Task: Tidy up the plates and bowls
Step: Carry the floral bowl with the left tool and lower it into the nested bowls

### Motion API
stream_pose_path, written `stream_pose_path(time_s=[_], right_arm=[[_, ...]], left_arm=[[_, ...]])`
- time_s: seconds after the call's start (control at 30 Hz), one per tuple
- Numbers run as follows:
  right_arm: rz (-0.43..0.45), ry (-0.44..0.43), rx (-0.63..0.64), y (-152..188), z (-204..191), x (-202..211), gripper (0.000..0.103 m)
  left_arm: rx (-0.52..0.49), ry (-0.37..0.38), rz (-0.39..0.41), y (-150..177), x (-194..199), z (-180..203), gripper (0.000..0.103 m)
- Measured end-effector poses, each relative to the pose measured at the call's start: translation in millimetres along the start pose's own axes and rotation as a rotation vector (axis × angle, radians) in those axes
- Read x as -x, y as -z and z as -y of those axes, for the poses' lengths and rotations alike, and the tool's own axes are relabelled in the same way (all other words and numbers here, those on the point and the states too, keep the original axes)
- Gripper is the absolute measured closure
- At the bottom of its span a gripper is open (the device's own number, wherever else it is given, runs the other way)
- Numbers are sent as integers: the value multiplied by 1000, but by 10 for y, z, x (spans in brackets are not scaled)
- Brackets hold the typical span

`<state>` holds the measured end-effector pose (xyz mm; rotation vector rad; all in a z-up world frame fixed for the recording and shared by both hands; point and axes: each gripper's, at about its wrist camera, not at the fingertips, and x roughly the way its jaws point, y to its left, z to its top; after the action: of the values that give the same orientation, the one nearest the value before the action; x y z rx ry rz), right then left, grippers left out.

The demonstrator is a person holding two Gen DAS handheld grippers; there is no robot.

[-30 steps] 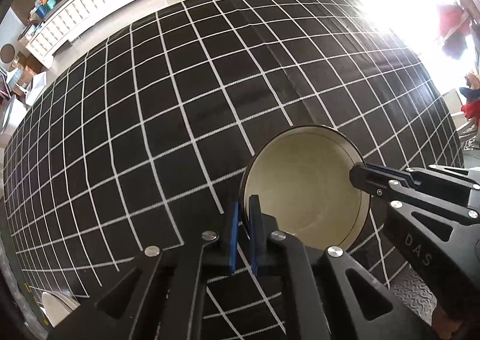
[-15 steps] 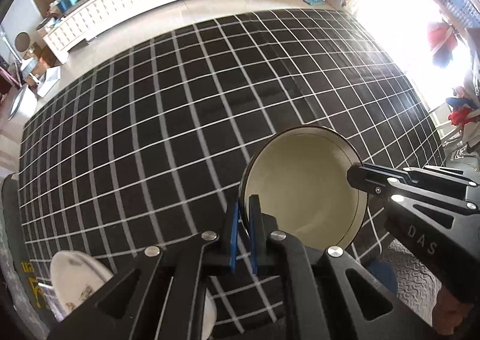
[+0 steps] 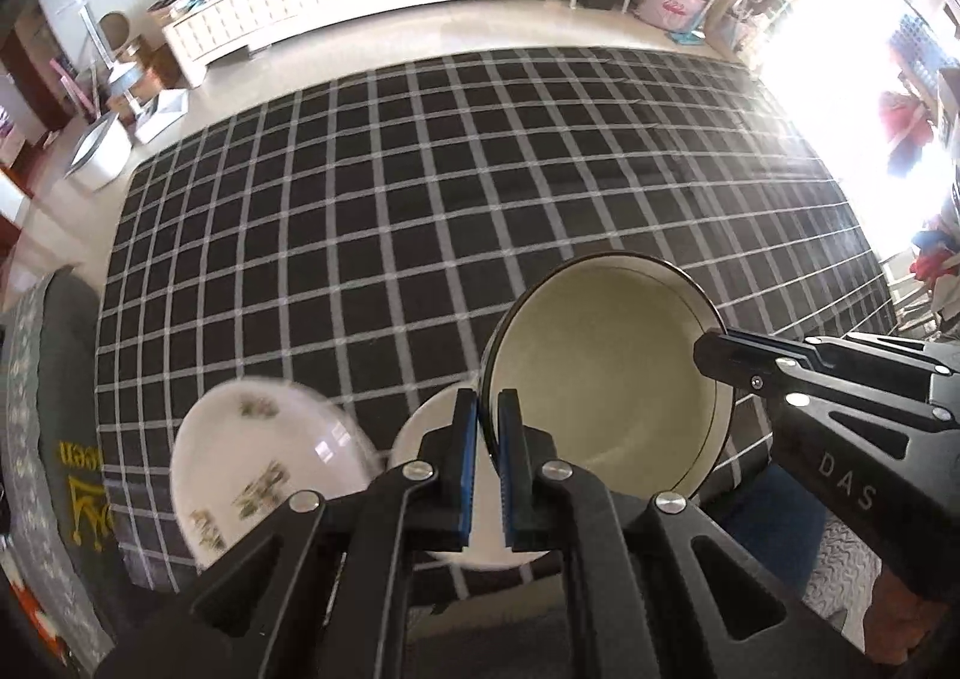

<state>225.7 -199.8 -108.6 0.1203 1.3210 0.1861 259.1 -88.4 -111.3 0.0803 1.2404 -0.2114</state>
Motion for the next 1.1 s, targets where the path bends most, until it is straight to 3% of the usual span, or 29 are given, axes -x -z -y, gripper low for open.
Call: stream_pose_path(time_s=[0.33, 1.1], right_arm=[[-42, 38, 50, 119, -342, -212, 95], [-111, 97, 73, 165, -448, -504, 95]], left_arm=[[66, 9, -41, 421, -105, -403, 98], [84, 25, -101, 590, -564, -467, 98]])
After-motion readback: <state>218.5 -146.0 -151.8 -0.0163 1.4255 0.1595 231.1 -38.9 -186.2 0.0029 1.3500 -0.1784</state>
